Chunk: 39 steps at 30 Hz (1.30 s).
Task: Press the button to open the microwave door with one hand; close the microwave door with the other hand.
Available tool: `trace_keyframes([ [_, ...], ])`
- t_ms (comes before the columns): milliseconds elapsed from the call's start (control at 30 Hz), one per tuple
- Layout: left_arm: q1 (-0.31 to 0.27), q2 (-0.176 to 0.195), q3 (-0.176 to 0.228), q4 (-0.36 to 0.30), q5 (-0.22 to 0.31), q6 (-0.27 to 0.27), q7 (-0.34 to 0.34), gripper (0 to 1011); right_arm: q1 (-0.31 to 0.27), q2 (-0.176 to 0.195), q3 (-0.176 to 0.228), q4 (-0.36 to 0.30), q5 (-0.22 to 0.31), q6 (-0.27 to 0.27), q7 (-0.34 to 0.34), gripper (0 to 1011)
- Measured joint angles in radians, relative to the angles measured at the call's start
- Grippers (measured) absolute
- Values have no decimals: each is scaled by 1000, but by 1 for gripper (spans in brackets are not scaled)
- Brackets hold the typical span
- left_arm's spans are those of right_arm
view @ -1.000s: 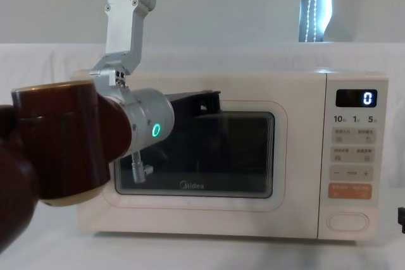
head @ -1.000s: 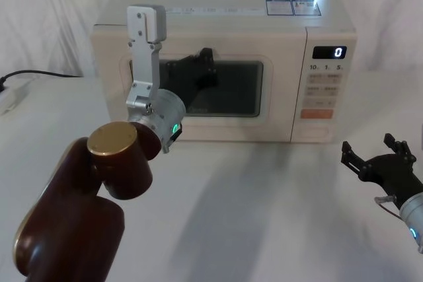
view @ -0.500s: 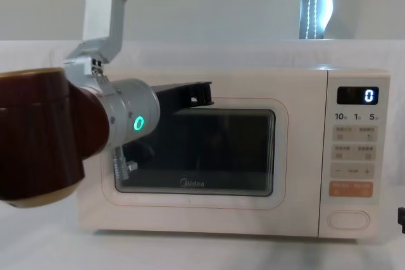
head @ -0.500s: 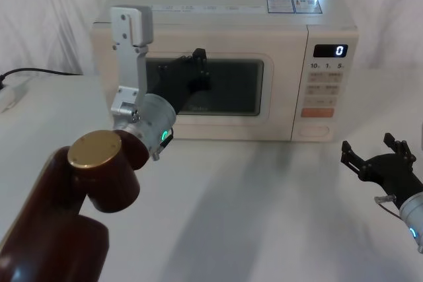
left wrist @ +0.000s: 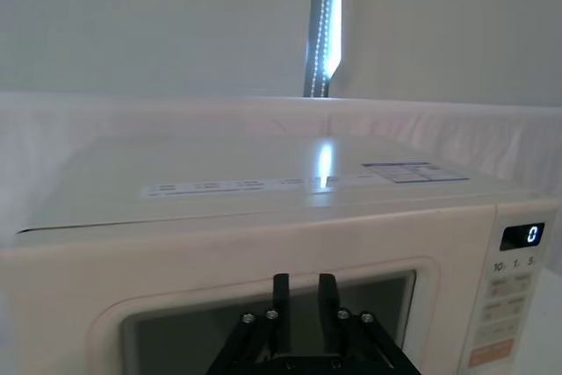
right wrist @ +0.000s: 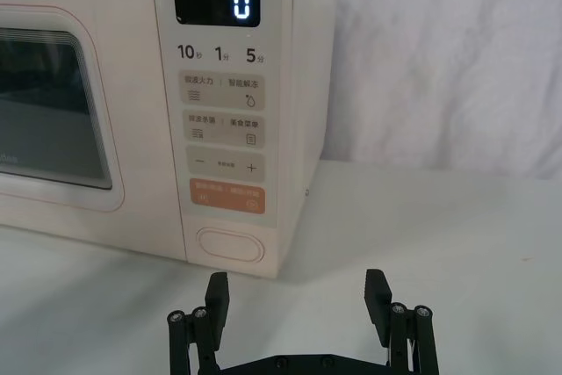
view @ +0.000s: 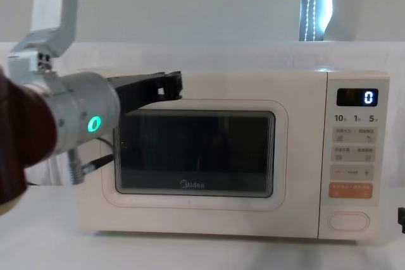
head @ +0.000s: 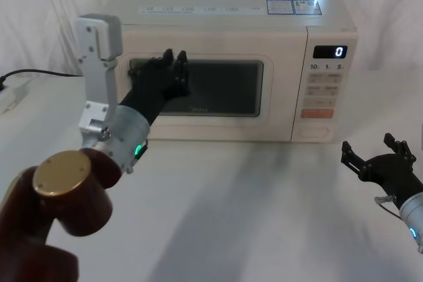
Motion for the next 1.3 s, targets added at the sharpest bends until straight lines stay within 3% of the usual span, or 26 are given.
trace_keyframes([
  [400,85,47,-48,-79,7,-4,2,572,0,0,0,0,0,0,0,1002],
  [533,113,62,-65,-95,13,-17,1,742,0,0,0,0,0,0,0,1002],
  [867,199,91,-125,-117,15,-43,3,1000,0,0,0,0,0,0,0,1002],
  [1300,300,100,-191,-123,5,-72,12,1001,0,0,0,0,0,0,0,1002],
])
